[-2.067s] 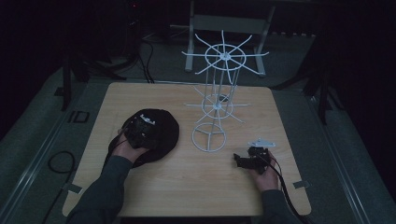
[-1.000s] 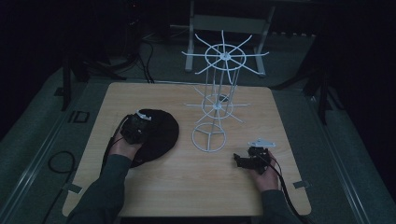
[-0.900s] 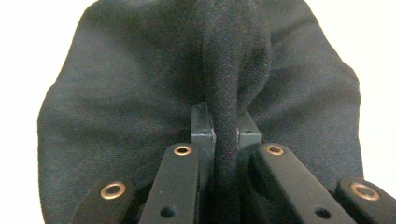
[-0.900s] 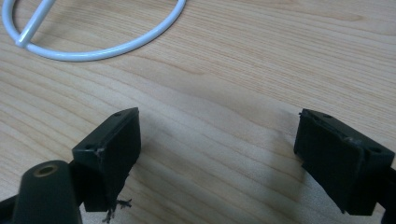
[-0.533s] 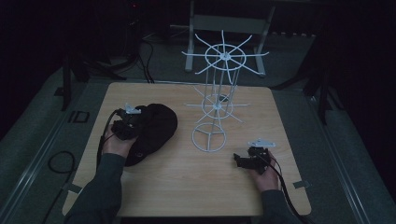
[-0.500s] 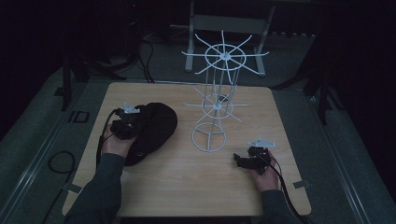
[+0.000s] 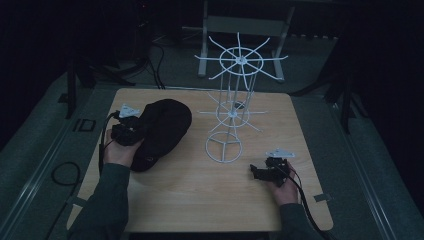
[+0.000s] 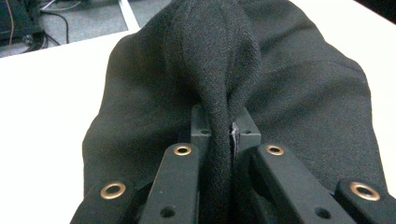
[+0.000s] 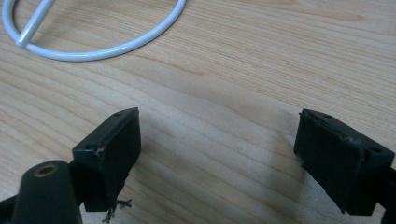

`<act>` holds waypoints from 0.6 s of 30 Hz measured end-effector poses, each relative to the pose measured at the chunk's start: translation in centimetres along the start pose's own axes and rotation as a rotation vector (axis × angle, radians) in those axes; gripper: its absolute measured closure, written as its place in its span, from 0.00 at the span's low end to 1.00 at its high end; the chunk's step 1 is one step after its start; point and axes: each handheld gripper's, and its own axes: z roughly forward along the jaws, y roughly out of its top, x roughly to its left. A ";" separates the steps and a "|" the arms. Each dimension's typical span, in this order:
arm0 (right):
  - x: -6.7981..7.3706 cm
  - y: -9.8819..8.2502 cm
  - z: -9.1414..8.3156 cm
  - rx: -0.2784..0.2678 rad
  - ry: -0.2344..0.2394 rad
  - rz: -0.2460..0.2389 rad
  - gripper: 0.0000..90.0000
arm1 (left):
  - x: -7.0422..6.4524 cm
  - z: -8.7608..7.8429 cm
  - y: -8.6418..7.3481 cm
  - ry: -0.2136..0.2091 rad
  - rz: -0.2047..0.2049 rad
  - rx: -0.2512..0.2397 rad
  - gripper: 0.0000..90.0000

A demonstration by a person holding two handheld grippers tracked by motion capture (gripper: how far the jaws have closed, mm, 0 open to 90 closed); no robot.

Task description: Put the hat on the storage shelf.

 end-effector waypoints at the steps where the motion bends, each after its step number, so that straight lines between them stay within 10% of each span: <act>1: 0.0 0.0 0.0 0.000 0.000 0.000 0.16 | 0.1 -0.1 0.1 -0.004 -0.005 -0.008 0.93; 18: 0.0 0.0 0.0 -0.001 0.000 -0.001 0.16 | 0.5 -2.2 1.9 -0.055 0.009 -0.115 0.93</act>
